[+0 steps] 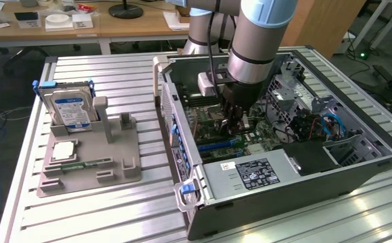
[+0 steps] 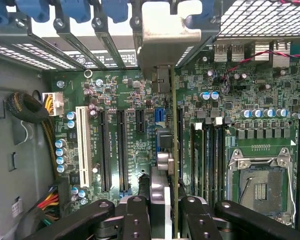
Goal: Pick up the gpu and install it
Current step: 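Insert the gpu into the slot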
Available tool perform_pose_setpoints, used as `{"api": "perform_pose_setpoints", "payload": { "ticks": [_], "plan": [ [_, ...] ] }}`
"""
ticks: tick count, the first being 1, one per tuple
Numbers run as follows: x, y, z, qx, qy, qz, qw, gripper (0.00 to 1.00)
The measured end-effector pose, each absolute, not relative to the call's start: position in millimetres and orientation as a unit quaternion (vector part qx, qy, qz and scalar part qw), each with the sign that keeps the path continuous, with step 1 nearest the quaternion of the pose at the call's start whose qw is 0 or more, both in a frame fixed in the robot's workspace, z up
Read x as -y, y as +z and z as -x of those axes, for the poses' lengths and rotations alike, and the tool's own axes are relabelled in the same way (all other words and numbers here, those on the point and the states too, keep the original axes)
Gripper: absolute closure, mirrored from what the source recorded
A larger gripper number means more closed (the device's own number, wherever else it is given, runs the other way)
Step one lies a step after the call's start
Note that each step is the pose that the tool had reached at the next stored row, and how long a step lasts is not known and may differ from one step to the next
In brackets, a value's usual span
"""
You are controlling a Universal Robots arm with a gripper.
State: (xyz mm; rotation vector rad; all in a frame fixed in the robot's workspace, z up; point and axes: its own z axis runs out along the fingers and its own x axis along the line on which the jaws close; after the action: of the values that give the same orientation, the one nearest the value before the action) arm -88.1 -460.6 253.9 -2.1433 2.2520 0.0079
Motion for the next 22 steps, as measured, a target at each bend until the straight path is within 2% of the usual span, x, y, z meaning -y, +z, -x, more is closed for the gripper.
{"api": "perform_pose_setpoints", "payload": {
  "ticks": [22],
  "plan": [
    [461.8, 243.2, 92.3, -0.725, 0.002, 0.689, 0.016, 0.72]
  ]
}}
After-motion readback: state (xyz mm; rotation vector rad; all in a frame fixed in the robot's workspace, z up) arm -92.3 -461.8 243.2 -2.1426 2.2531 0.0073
